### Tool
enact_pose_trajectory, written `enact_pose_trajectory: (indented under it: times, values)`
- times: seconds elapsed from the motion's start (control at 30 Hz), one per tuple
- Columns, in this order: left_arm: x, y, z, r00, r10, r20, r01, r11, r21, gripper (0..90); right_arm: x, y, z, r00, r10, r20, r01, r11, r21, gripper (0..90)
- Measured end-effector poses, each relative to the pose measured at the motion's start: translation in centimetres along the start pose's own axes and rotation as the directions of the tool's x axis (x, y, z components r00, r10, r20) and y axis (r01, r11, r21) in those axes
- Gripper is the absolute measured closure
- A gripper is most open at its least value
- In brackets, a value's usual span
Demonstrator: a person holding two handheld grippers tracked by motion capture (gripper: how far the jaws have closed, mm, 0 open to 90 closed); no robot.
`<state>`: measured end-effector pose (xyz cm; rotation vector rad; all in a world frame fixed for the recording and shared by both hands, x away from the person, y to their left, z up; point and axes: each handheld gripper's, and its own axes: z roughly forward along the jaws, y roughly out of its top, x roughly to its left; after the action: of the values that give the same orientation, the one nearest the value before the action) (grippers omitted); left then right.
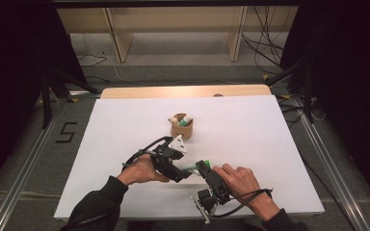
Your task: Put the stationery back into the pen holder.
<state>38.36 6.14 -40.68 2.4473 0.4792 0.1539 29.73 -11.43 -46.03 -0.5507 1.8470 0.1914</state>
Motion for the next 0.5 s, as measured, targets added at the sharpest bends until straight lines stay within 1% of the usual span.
enact_pose_trajectory:
  times: [0.03, 0.1, 0.17, 0.23, 0.27, 0.37, 0.43, 0.5]
  values:
    - [-0.01, 0.01, 0.09, 1.0, 0.007, 0.003, -0.007, 1.0, 0.006, 30.6, 0.11, 0.09, -0.05, 1.0, -0.002, -0.003, 0.002, 1.0, -0.003, 67.4]
    - [-0.12, 0.03, 0.23, 0.9998, 0.019, 0.005, -0.02, 0.9997, 0.014, 32.3, 0.27, 0.31, -0.06, 0.9995, -0.032, 0.005, 0.032, 0.999, -0.007, 67.4]
    - [-0.26, 0.08, 0.35, 0.9992, 0.036, 0.016, -0.036, 0.999, 0.026, 34.8, 0.43, 0.51, -0.05, 0.9989, -0.047, 0.009, 0.047, 0.999, -0.01, 67.4]
    - [-0.34, 0.13, 0.44, 0.9983, 0.053, 0.025, -0.054, 0.9979, 0.037, 37.1, 0.46, 0.61, -0.07, 0.9986, -0.052, 0.008, 0.052, 0.999, -0.011, 67.4]
    - [-0.4, 0.16, 0.53, 0.9979, 0.058, 0.028, -0.059, 0.9975, 0.04, 38.6, 0.45, 0.64, -0.07, 0.9982, -0.058, 0.015, 0.059, 0.998, -0.014, 67.4]
    - [-0.35, 0.23, 0.72, 0.9969, 0.065, 0.044, -0.067, 0.9963, 0.053, 42.8, 0.5, 0.7, -0.09, 0.9977, -0.066, 0.015, 0.066, 0.998, -0.012, 67.4]
    - [-0.32, 0.27, 0.87, 0.9968, 0.061, 0.051, -0.064, 0.9964, 0.056, 45.3, 0.55, 0.71, -0.06, 0.9969, -0.077, 0.018, 0.077, 0.997, -0.01, 67.4]
    - [-0.31, 0.36, 0.96, 0.996, 0.068, 0.057, -0.072, 0.9955, 0.062, 47.5, 0.56, 0.73, -0.07, 0.9965, -0.082, 0.02, 0.082, 0.997, -0.009, 67.4]
